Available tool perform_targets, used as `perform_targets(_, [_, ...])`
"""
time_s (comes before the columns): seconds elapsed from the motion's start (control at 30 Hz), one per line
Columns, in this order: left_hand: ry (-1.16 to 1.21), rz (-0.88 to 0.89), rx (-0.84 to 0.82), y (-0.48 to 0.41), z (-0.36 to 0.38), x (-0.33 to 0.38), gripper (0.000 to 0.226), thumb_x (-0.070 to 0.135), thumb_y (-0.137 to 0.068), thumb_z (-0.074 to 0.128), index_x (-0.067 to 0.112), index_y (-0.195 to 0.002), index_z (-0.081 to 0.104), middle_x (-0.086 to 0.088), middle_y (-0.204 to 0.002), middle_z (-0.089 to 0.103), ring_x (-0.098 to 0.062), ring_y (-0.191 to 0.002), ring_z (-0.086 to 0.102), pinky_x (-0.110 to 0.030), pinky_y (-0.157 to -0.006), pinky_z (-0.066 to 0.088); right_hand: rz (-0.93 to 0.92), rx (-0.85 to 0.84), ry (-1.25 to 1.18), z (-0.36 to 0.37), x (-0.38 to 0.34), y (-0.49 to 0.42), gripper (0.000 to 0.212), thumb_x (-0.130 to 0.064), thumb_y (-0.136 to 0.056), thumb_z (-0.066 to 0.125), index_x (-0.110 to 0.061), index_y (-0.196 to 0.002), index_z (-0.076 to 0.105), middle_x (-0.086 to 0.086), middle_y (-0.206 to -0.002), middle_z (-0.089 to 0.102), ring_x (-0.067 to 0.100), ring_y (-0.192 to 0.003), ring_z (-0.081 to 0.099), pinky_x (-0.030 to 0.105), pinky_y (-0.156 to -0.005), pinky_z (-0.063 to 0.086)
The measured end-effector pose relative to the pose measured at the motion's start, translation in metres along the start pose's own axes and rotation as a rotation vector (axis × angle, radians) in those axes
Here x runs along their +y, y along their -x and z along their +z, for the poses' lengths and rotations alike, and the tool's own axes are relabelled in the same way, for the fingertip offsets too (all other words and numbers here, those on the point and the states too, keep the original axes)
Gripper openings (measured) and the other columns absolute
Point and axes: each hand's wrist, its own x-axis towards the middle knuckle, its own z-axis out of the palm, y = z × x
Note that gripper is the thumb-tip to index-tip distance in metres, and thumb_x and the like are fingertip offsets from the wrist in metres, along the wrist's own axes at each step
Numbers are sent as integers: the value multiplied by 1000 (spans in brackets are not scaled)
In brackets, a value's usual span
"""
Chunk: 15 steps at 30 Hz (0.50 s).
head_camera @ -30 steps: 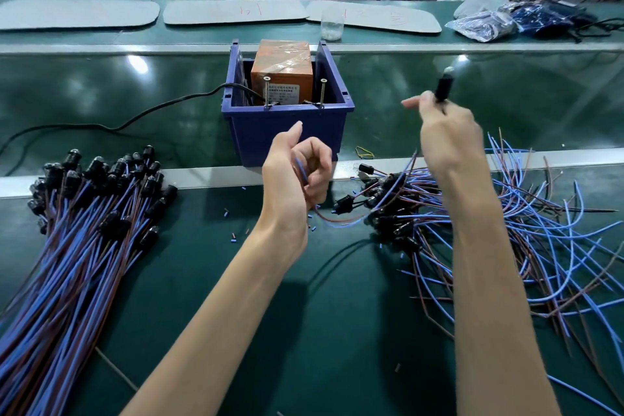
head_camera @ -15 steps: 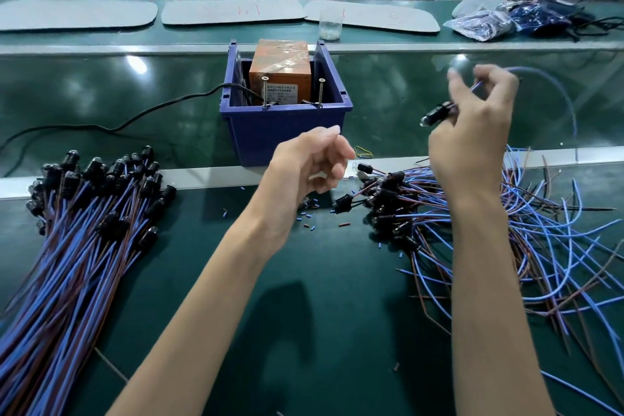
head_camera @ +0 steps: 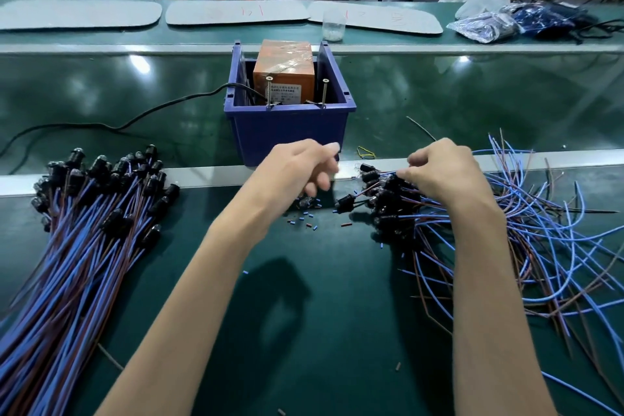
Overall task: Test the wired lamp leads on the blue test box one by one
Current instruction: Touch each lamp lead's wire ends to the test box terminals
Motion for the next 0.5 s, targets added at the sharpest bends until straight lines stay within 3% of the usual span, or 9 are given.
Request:
perform_targets(0.1, [-379,-123,132,-6,-29,-15,29,48,-89,58,24,-75,66,12,-64,66,-7,-64,56,-26,-67,44,9,-126,82,0,1,-1,32,-41,-88,64,-14,-105,69,17,-118,62,35,-113,52,40,-97,45])
perform_targets(0.23, [-784,-283,461,-5,-76,-30,24,49,-80,68,30,-95,68,-4,-107,69,-29,-106,60,-35,-90,48,-44,-81,78,-4,-1,0,50,-38,-91,61,-20,-136,52,14,-139,51,34,-130,44,42,-104,40])
perform_targets(0.33, [-903,-356,625,1,-110,-41,35,47,-72,76,31,-102,68,-8,-115,66,-34,-110,59,-40,-89,47,-78,34,-31,-11,-2,0,53,-38,-91,60,-28,-141,46,8,-142,49,33,-131,42,44,-105,39])
perform_targets(0.43, [-955,-487,661,11,-142,-53,56,45,-59,87,22,-106,67,-15,-115,60,-38,-109,57,-50,-91,49,-97,3,-78,-12,-2,0,50,-44,-90,60,-29,-137,51,3,-135,56,30,-127,46,42,-103,38])
perform_targets(0.5, [-906,-541,630,16,-158,-58,52,39,-50,94,19,-91,67,-18,-109,60,-39,-103,59,-53,-90,50,-108,-45,-92,-12,-1,0,49,-45,-90,60,-28,-135,53,0,-131,59,27,-125,47,39,-102,38])
